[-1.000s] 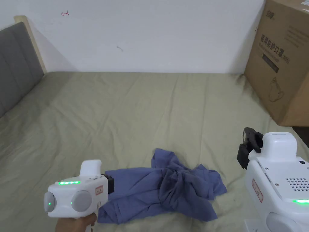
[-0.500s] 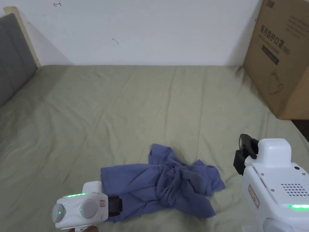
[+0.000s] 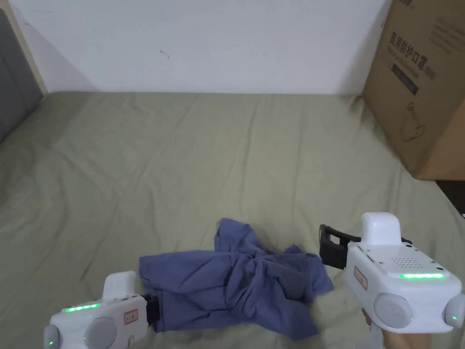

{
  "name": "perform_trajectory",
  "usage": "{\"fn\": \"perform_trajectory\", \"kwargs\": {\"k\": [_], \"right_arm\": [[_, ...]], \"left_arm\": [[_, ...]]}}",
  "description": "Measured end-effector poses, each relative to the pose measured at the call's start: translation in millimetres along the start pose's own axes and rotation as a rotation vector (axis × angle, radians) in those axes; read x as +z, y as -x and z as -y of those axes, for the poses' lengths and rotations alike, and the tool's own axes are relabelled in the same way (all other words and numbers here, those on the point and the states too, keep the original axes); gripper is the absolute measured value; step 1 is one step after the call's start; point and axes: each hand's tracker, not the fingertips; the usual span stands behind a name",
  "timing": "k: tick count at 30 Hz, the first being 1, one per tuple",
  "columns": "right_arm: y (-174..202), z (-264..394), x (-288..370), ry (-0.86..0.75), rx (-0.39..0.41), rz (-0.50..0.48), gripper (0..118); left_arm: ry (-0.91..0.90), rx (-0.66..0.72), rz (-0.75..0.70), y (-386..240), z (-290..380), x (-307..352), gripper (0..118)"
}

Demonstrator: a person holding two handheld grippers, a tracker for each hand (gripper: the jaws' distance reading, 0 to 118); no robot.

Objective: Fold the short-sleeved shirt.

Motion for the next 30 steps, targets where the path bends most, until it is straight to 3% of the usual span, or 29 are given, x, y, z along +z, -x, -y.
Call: {"fn": "perform_trajectory", "kwargs": {"k": [3, 10, 13, 18, 21, 30], "right_arm": [[-7, 8, -45, 0.117, -0.005, 0.003, 106], [-16, 37, -131, 0.387, -0.110, -0.056, 107], [-14, 52, -150, 0.459, -0.096, -0.075, 91], [-5, 64, -148, 0.494, -0.087, -0.122, 18], [-3, 56, -131, 0.425, -0.087, -0.105, 12], [-22, -31, -57, 0.135, -0.021, -0.060, 12]], "left_arm": [[-0.023, 0.000, 0.029, 0, -8, 6, 5], [-0.032, -0.055, 0.027, 1, -13, -5, 5], [-0.028, -0.038, 0.032, 3, -13, -7, 5], [-0.026, -0.023, 0.038, 7, -11, -8, 5], [-0.032, -0.015, 0.043, 7, -12, -5, 5], [-0.140, 0.033, 0.094, 12, -45, 25, 5]]}}
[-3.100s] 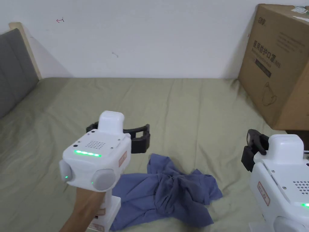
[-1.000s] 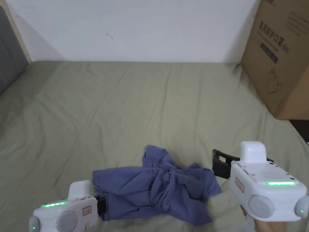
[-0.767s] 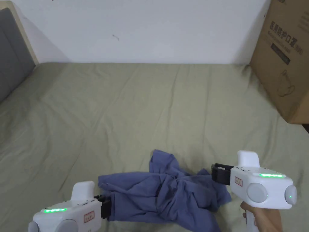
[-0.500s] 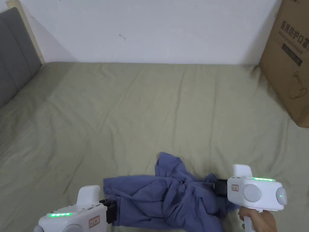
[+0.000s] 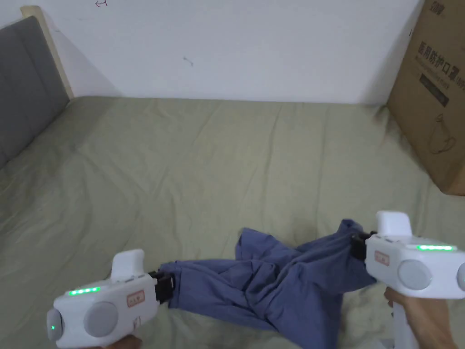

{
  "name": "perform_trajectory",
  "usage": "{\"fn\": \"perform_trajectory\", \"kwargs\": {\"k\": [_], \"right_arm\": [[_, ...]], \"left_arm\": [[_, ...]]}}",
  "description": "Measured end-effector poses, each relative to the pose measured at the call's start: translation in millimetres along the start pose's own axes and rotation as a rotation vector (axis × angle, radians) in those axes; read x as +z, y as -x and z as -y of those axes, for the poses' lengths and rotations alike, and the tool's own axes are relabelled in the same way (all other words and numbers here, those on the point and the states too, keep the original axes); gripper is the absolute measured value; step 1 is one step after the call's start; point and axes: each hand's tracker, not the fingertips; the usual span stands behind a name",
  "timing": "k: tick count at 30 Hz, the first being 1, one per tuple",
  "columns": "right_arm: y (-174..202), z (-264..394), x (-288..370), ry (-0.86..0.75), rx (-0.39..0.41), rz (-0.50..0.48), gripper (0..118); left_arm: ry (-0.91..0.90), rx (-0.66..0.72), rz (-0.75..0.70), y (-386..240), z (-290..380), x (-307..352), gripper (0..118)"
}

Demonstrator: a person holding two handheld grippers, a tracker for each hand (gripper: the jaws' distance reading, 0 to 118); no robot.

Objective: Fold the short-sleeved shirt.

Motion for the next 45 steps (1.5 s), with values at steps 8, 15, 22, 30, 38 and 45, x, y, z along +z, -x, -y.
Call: {"fn": "perform_trajectory", "kwargs": {"k": [8, 15, 22, 30, 38, 45], "right_arm": [[-14, -103, 56, -0.163, 0.039, 0.012, 12], [-16, -192, 68, -0.269, 0.075, 0.059, 12], [-26, -254, 58, -0.342, 0.044, 0.079, 11], [-27, -265, 17, -0.373, -0.002, 0.064, 12], [-27, -233, -44, -0.266, -0.018, 0.074, 12], [-35, -180, -92, -0.163, -0.054, 0.080, 12]], "left_arm": [[-0.189, -0.070, -0.058, 7, -121, 42, 5], [-0.313, -0.133, -0.155, -4, -237, 72, 5], [-0.386, -0.125, -0.176, -8, -328, 79, 5], [-0.409, -0.099, -0.181, 1, -364, 43, 5], [-0.311, -0.091, -0.228, 27, -349, -23, 5], [-0.213, -0.065, -0.243, 48, -306, -75, 5]]}}
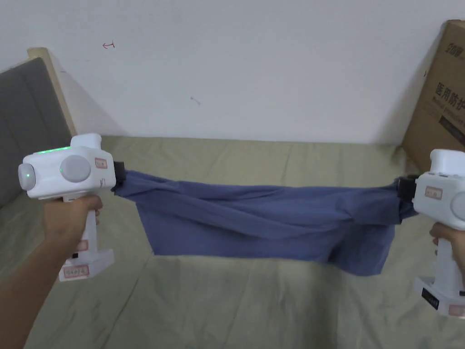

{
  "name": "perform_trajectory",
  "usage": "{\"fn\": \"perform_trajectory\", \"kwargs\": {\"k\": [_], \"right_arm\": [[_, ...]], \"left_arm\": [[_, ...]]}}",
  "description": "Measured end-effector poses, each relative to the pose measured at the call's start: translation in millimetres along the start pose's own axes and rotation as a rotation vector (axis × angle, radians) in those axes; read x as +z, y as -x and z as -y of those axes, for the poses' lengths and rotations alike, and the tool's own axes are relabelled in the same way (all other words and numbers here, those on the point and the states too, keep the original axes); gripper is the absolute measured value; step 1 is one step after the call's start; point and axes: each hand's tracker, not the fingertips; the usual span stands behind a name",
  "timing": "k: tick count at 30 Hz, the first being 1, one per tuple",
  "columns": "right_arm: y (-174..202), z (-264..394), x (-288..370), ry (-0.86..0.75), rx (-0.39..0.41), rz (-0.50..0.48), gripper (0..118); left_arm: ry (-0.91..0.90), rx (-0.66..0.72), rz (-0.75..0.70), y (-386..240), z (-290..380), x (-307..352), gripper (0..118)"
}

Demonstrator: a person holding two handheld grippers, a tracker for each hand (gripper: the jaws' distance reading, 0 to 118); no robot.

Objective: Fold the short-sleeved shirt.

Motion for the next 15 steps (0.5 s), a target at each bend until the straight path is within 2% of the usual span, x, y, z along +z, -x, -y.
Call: {"fn": "perform_trajectory", "kwargs": {"k": [8, 15], "right_arm": [[-14, 87, -2, 0.149, -0.048, 0.009, 12], [-23, 151, 49, 0.222, -0.092, -0.003, 12]], "left_arm": [[0.162, 0.018, -0.035, 20, 92, -12, 5], [0.232, -0.002, -0.040, 37, 162, 36, 5]]}}
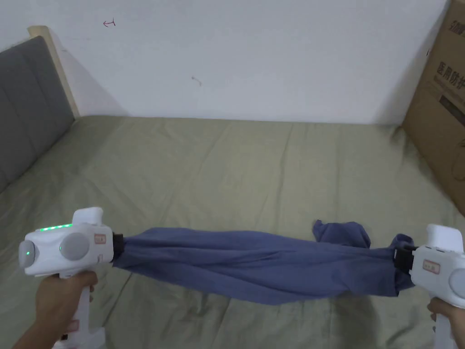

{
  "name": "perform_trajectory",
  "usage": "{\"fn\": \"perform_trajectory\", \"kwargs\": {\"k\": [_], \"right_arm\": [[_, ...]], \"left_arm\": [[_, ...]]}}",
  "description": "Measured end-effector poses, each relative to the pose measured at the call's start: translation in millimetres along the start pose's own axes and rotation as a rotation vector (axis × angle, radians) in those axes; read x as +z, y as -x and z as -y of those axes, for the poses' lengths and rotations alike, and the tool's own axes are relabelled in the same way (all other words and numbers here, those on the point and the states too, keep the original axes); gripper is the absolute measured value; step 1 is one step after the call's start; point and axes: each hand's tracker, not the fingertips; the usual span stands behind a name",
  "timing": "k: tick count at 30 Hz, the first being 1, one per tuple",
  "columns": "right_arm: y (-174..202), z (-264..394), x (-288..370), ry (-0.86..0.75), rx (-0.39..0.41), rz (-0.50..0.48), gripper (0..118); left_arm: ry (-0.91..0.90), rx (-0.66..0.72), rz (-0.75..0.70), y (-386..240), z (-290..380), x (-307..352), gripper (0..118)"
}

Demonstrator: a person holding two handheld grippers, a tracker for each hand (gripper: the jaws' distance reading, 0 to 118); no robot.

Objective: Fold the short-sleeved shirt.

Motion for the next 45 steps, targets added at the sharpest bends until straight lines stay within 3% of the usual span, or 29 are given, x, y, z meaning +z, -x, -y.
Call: {"fn": "perform_trajectory", "kwargs": {"k": [10, 19, 28, 30, 31, 32, 34, 35, 36, 37, 38, 45], "right_arm": [[-23, 92, 68, 0.069, -0.056, -0.012, 12], [-27, 158, 125, 0.196, -0.037, -0.006, 12], [-34, 212, 113, 0.341, -0.017, 0.024, 12], [-33, 211, 114, 0.330, -0.023, 0.029, 12], [-31, 207, 115, 0.317, -0.021, 0.037, 12], [-30, 203, 118, 0.310, -0.017, 0.038, 25], [-28, 191, 123, 0.276, 0.001, 0.047, 43], [-26, 182, 127, 0.242, 0.017, 0.050, 43], [-23, 173, 131, 0.210, 0.027, 0.044, 65], [-20, 163, 137, 0.171, 0.034, 0.036, 88], [-16, 153, 143, 0.120, 0.037, 0.029, 101], [28, 78, 201, -0.219, 0.075, -0.024, 101]], "left_arm": [[0.061, 0.005, 0.004, 40, 104, 52, 5], [0.190, -0.017, -0.027, 64, 186, 86, 5], [0.292, -0.064, -0.068, 64, 219, 73, 5], [0.291, -0.064, -0.078, 61, 219, 73, 14], [0.293, -0.060, -0.078, 61, 218, 74, 27], [0.288, -0.059, -0.083, 62, 215, 76, 60], [0.262, -0.043, -0.085, 58, 208, 86, 78], [0.217, -0.013, -0.060, 56, 202, 92, 78], [0.176, 0.005, -0.033, 52, 196, 100, 95], [0.117, 0.021, 0.006, 45, 187, 110, 99], [0.069, 0.022, 0.042, 38, 177, 117, 98], [-0.316, -0.110, 0.106, -33, 110, 182, 98]]}}
